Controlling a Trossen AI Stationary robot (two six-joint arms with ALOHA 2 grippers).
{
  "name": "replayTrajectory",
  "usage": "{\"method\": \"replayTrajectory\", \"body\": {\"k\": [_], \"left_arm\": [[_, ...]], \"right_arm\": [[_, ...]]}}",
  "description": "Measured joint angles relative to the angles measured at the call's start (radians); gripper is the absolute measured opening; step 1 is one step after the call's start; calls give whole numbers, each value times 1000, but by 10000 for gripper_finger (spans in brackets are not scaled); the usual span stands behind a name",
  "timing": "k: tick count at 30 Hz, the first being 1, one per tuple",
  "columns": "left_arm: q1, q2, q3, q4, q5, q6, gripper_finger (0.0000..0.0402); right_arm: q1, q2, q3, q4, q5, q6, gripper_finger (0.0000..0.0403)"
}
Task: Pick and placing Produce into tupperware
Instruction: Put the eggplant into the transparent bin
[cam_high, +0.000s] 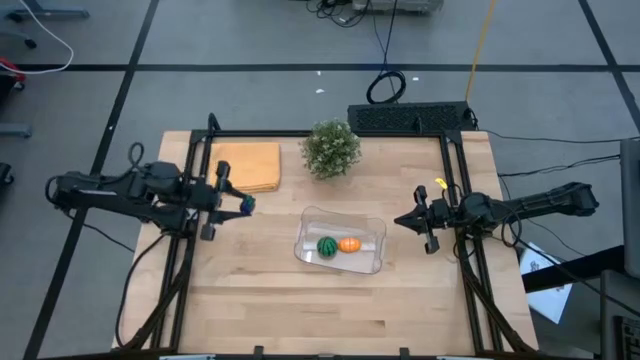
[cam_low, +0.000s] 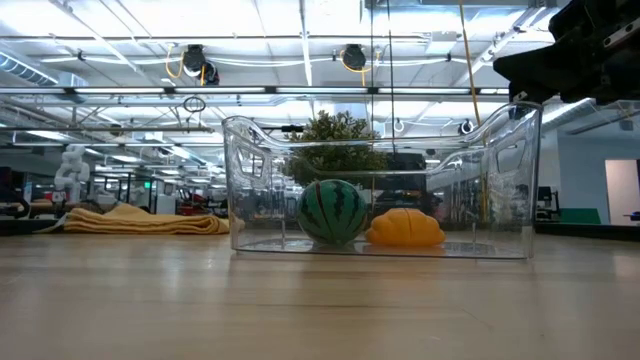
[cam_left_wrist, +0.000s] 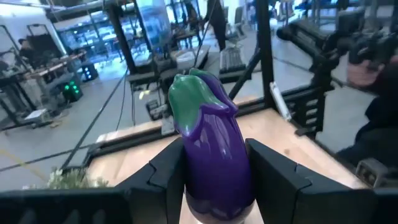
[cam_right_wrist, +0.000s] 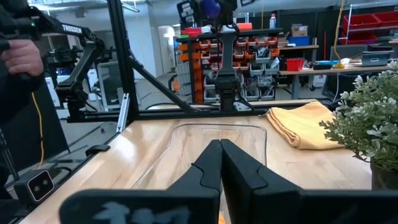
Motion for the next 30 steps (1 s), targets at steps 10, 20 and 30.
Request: {"method": "replayTrajectory", "body": {"k": [10,20,30], "left_arm": [[46,0,-176,173,111,-39,152],[79,-61,-249,190,111,-99,152],[84,-138,-353,195,46,-200,152]], "right_arm": [[0,0,0,-10,0,0,0],[0,1,0,-27,0,4,0],[0,0,0,-25,0,7,0]]}}
